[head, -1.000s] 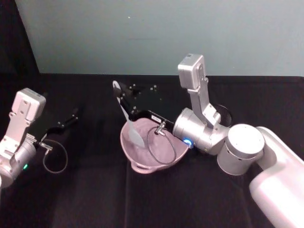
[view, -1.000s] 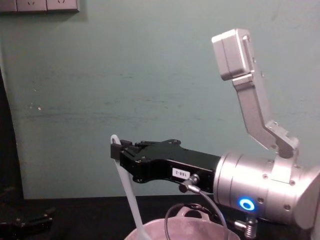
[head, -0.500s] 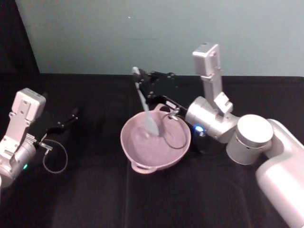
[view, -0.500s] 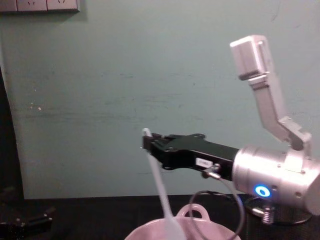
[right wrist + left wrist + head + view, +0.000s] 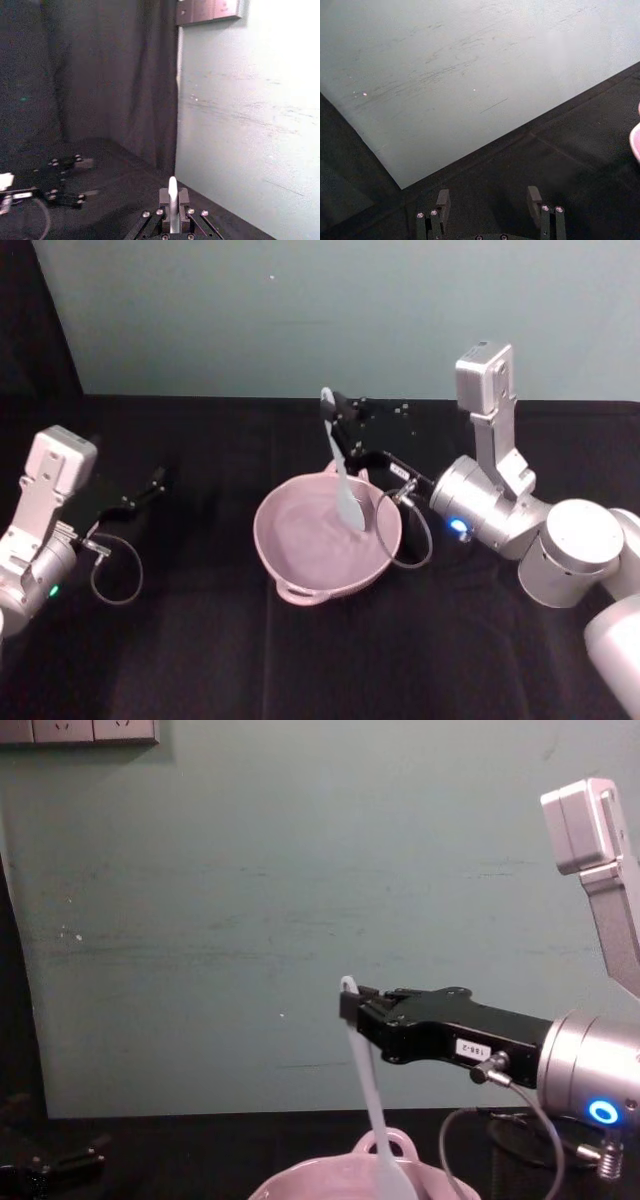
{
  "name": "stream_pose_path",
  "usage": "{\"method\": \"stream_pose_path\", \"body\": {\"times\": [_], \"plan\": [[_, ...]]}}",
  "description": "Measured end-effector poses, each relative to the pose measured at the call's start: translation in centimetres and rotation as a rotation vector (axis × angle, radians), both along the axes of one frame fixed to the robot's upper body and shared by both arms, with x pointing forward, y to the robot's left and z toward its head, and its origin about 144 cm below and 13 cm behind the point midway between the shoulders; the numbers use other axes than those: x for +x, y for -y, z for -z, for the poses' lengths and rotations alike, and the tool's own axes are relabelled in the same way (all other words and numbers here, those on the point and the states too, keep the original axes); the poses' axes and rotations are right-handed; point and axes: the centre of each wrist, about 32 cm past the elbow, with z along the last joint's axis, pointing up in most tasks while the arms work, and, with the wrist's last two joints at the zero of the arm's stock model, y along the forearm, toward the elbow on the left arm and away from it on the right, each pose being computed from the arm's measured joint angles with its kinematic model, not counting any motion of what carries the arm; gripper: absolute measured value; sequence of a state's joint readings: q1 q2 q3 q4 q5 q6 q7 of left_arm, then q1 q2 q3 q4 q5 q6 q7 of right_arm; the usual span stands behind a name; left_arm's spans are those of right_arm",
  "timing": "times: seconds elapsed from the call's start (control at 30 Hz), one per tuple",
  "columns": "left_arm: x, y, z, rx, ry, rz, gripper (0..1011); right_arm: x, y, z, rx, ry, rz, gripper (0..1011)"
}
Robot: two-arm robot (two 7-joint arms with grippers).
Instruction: Use the one hand to pick up the spoon and stir the clear water in the bowl.
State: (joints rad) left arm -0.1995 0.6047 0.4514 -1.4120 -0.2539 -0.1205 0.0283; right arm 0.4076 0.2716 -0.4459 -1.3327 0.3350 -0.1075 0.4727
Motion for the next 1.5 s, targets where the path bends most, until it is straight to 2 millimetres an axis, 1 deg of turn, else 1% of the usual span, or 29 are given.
{"method": "stream_pose_path", "body": {"times": [0.1, 0.17, 0.23, 0.37, 0.5, 0.6, 0.77, 0.8, 0.9, 0.97, 1.03, 1.07, 1.1, 1.2, 1.33, 1.4, 1.5], "plan": [[0.0, 0.0, 0.0, 0.000, 0.000, 0.000, 1011, -0.7, -0.5, -0.1, -0.007, 0.002, -0.021, 108], [0.0, 0.0, 0.0, 0.000, 0.000, 0.000, 1011, -1.3, -1.3, 0.0, -0.012, 0.001, -0.054, 108], [0.0, 0.0, 0.0, 0.000, 0.000, 0.000, 1011, -1.4, -1.6, 0.0, -0.012, 0.001, -0.065, 108], [0.0, 0.0, 0.0, 0.000, 0.000, 0.000, 1011, -1.9, -3.3, -0.1, -0.007, 0.003, -0.127, 108], [0.0, 0.0, 0.0, 0.000, 0.000, 0.000, 1011, -2.0, -3.6, -0.5, 0.000, 0.015, -0.139, 108], [0.0, 0.0, 0.0, 0.000, 0.000, 0.000, 1011, -2.1, -3.2, -1.2, 0.015, 0.031, -0.129, 108], [0.0, 0.0, 0.0, 0.000, 0.000, 0.000, 1011, -2.8, -1.5, -2.8, 0.062, 0.076, -0.090, 108], [0.0, 0.0, 0.0, 0.000, 0.000, 0.000, 1011, -3.1, -0.6, -3.5, 0.084, 0.096, -0.070, 108], [0.0, 0.0, 0.0, 0.000, 0.000, 0.000, 1011, -3.8, 0.7, -4.5, 0.111, 0.124, -0.038, 108], [0.0, 0.0, 0.0, 0.000, 0.000, 0.000, 1011, -4.8, 2.7, -5.6, 0.141, 0.151, 0.009, 108], [0.0, 0.0, 0.0, 0.000, 0.000, 0.000, 1011, -5.2, 3.5, -6.0, 0.151, 0.157, 0.034, 108], [0.0, 0.0, 0.0, 0.000, 0.000, 0.000, 1012, -5.7, 4.5, -6.3, 0.156, 0.158, 0.062, 108], [0.0, 0.0, 0.0, 0.000, 0.000, 0.000, 1011, -5.9, 4.9, -6.4, 0.158, 0.158, 0.073, 108], [0.0, 0.0, 0.0, 0.000, 0.000, 0.000, 1011, -6.7, 6.4, -6.5, 0.163, 0.149, 0.125, 108], [0.0, 0.0, 0.0, 0.000, 0.000, 0.000, 1011, -7.1, 7.7, -6.2, 0.163, 0.138, 0.178, 108], [0.0, 0.0, 0.0, 0.000, 0.000, 0.000, 1011, -7.2, 8.1, -5.8, 0.164, 0.129, 0.196, 108], [0.0, 0.0, 0.0, 0.000, 0.000, 0.000, 1011, -6.9, 8.8, -4.8, 0.167, 0.109, 0.226, 108]]}}
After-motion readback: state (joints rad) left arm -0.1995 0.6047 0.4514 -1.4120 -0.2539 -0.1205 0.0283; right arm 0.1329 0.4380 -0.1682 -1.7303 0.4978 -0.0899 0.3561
